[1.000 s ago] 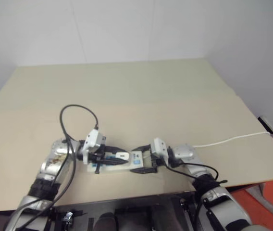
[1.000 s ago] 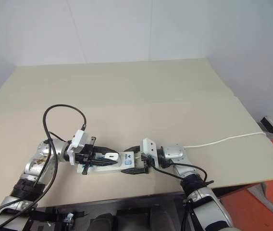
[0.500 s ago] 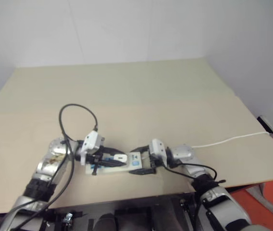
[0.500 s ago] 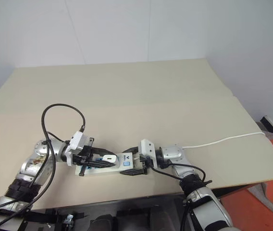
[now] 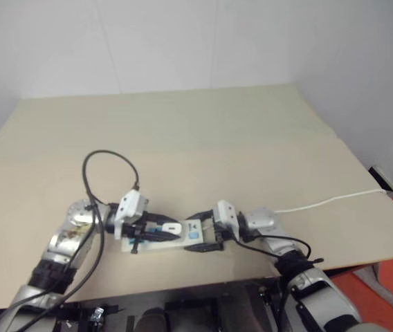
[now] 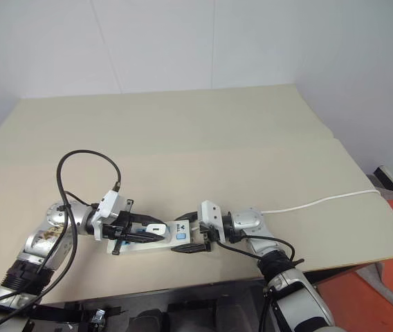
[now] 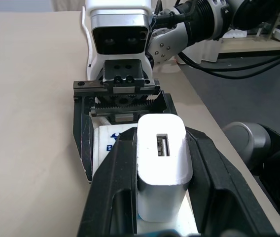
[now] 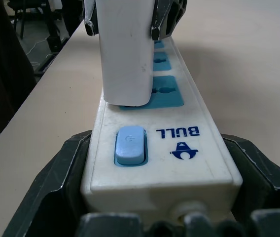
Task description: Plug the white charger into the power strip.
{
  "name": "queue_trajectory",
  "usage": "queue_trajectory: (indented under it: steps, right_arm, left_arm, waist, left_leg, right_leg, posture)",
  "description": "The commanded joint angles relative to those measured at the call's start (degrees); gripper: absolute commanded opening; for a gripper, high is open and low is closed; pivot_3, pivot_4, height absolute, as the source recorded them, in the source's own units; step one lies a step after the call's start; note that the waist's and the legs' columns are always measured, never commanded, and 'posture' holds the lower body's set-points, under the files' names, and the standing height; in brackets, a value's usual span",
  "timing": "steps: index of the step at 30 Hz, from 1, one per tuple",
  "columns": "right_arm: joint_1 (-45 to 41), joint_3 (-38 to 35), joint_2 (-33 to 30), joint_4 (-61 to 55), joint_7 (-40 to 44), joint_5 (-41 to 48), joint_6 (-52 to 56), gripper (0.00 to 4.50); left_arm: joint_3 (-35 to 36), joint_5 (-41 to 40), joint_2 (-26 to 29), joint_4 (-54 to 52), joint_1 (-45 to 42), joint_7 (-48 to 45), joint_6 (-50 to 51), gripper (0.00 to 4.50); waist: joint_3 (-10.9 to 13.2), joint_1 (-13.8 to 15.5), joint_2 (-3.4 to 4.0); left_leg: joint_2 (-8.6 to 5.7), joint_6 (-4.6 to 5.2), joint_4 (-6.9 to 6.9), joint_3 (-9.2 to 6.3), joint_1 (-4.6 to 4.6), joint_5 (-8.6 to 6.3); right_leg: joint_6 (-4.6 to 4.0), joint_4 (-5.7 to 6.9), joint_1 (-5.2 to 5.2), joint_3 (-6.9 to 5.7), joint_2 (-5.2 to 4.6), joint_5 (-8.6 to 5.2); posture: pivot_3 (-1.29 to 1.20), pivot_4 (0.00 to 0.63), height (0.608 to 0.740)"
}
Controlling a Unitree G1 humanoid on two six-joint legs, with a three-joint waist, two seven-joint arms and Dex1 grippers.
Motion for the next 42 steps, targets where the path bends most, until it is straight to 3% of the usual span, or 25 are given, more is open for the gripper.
queue_trajectory:
  steps: [1, 8, 24, 29, 40, 42]
  right_arm:
    - [2.62, -0.94, -3.02, 4.53, -1.28, -2.78, 1.82, 3.43]
    - [3.15, -2.06, -1.83, 4.03, -5.37, -2.81, 3.75, 3.43]
    - [3.69, -1.65, -2.00, 2.88, -5.41, -2.77, 5.05, 3.43]
    - [3.73, -1.60, -2.08, 2.77, -5.34, -2.70, 5.03, 3.43]
    - [3.52, -1.61, -2.06, 2.93, -5.19, -2.76, 4.94, 3.43]
    - [3.46, -1.65, -1.99, 2.98, -5.14, -2.79, 4.93, 3.43]
  left_arm:
    - [-1.41, 5.31, 2.71, 3.81, 3.50, 1.60, 2.96, 1.01]
    - [-1.87, 4.80, 2.34, 3.14, 3.69, 2.86, 2.57, 1.01]
    - [-2.09, 5.57, 4.02, 3.35, 4.98, 2.28, 1.62, 1.01]
    - [-3.58, 5.76, 6.56, 1.54, 5.39, 2.27, 6.11, 1.01]
    - [-3.11, 5.31, 7.91, 1.07, 4.55, 0.12, 7.89, 4.34]
    - [-2.60, 5.04, 7.62, 1.44, 3.84, -0.42, 7.99, 4.43]
  waist:
    - [-0.04, 0.17, 0.00]
    - [-0.23, 0.58, -0.04]
    - [-0.40, 0.58, -0.06]
    - [-0.42, 0.47, -0.06]
    - [-0.51, 2.04, 0.18]
    - [-0.52, 2.14, 0.18]
  left_leg:
    - [0.00, 0.00, 0.00, 0.00, 0.01, 0.00]
    - [0.01, 0.00, -0.01, -0.01, 0.14, 0.00]
    - [0.03, 0.00, -0.06, -0.02, 0.18, 0.00]
    - [0.16, -0.01, -0.13, -0.02, 0.22, -0.01]
    - [0.48, -0.02, -0.04, 0.32, 0.50, -0.26]
    - [0.49, -0.02, -0.05, 0.37, 0.51, -0.26]
  right_leg:
    - [0.00, 0.00, 0.01, 0.00, 0.00, 0.00]
    - [-0.03, 0.06, 0.06, -0.01, 0.02, -0.02]
    - [-0.11, 0.08, 0.07, -0.02, 0.06, -0.07]
    - [-0.16, 0.08, 0.06, 0.01, 0.22, -0.10]
    - [-0.74, 0.10, 0.10, 0.35, 0.53, -0.44]
    - [-0.76, 0.11, 0.10, 0.43, 0.56, -0.45]
  posture:
    - [0.00, 0.150, 0.740]
    - [0.00, 0.150, 0.740]
    - [0.00, 0.150, 0.740]
    - [0.00, 0.150, 0.740]
    - [0.00, 0.150, 0.740]
    - [0.00, 0.150, 0.740]
